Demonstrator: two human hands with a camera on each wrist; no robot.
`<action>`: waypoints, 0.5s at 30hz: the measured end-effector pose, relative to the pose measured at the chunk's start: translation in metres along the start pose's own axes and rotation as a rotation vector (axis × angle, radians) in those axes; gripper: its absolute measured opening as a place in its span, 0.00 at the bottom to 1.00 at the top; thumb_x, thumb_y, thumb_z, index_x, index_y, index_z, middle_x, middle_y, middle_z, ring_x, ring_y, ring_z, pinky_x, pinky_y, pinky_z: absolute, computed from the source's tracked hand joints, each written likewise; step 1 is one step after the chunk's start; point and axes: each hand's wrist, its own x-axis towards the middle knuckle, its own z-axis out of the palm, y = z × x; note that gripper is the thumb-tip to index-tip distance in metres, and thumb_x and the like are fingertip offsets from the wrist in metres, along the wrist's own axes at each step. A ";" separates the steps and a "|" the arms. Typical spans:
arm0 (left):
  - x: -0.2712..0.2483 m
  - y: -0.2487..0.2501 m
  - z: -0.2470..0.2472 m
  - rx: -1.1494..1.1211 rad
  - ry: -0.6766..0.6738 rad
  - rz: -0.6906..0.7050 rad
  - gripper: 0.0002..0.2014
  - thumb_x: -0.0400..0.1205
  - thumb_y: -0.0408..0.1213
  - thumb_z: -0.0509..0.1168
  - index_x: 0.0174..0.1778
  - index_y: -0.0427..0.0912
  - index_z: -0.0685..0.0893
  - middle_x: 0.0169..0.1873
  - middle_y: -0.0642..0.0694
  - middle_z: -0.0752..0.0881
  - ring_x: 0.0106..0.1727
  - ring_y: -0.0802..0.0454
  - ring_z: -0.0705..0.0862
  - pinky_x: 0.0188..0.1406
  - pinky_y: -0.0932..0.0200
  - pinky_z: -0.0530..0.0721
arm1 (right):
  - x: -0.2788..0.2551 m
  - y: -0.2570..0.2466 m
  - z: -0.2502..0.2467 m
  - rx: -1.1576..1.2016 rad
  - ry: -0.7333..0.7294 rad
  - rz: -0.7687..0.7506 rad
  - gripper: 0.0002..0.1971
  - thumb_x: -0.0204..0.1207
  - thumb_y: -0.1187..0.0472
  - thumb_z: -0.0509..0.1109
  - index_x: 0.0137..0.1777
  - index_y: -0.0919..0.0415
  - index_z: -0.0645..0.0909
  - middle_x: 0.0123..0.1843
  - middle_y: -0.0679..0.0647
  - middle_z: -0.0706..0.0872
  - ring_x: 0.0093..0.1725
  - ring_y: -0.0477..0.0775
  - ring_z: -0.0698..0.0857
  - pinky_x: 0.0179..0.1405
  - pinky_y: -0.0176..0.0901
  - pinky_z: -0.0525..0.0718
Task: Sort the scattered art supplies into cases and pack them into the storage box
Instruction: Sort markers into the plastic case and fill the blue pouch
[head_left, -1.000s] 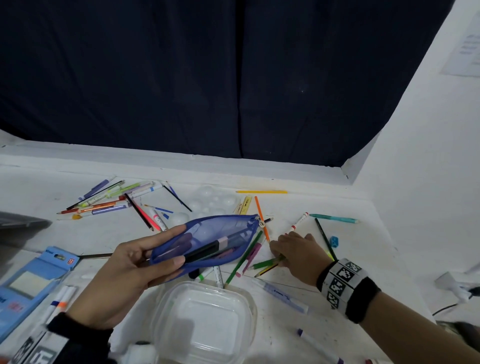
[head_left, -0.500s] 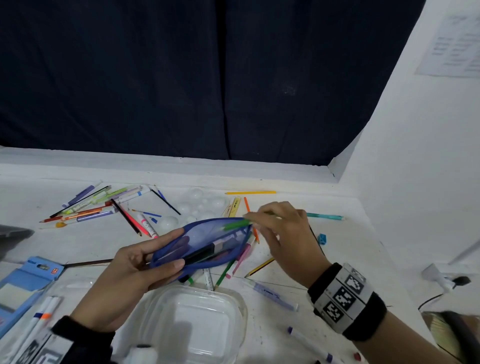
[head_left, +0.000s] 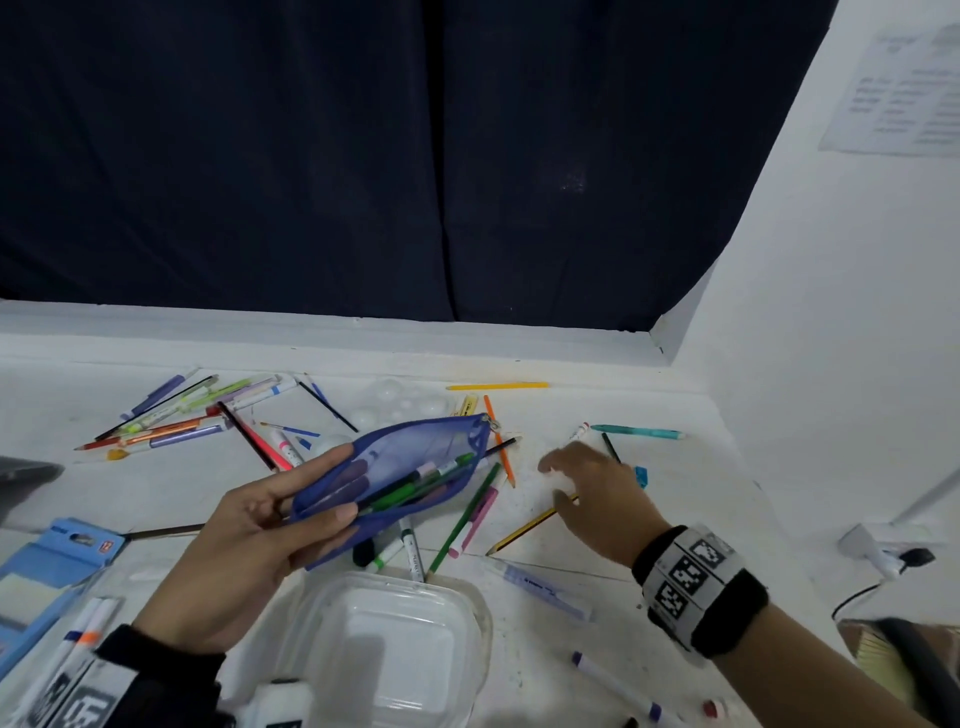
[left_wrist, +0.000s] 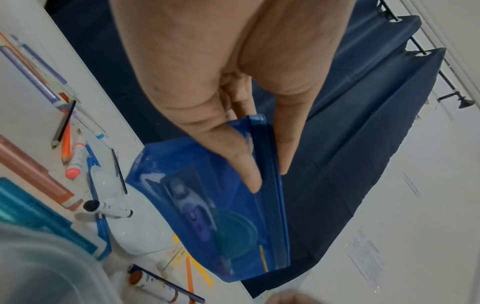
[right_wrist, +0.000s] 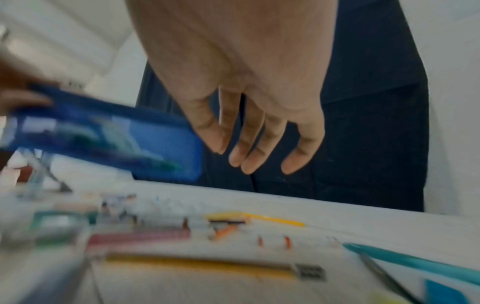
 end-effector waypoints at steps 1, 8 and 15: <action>0.000 0.000 -0.001 -0.003 0.012 0.002 0.34 0.62 0.28 0.74 0.68 0.40 0.85 0.60 0.40 0.90 0.62 0.46 0.89 0.55 0.55 0.88 | -0.003 0.006 0.006 -0.080 -0.115 0.026 0.17 0.81 0.58 0.65 0.68 0.45 0.79 0.68 0.44 0.79 0.66 0.47 0.79 0.68 0.54 0.76; -0.002 -0.002 -0.001 0.012 0.030 -0.004 0.32 0.64 0.26 0.72 0.68 0.40 0.85 0.60 0.41 0.90 0.61 0.45 0.89 0.56 0.53 0.88 | -0.004 0.009 0.026 -0.368 -0.200 0.008 0.15 0.84 0.58 0.60 0.64 0.45 0.83 0.60 0.45 0.82 0.61 0.53 0.80 0.60 0.52 0.72; -0.004 0.001 -0.003 0.035 0.024 0.001 0.36 0.60 0.30 0.75 0.68 0.41 0.85 0.59 0.42 0.91 0.60 0.47 0.90 0.53 0.55 0.89 | -0.006 -0.002 0.012 -0.208 -0.040 0.110 0.08 0.84 0.63 0.58 0.55 0.53 0.77 0.46 0.49 0.84 0.43 0.55 0.84 0.43 0.47 0.79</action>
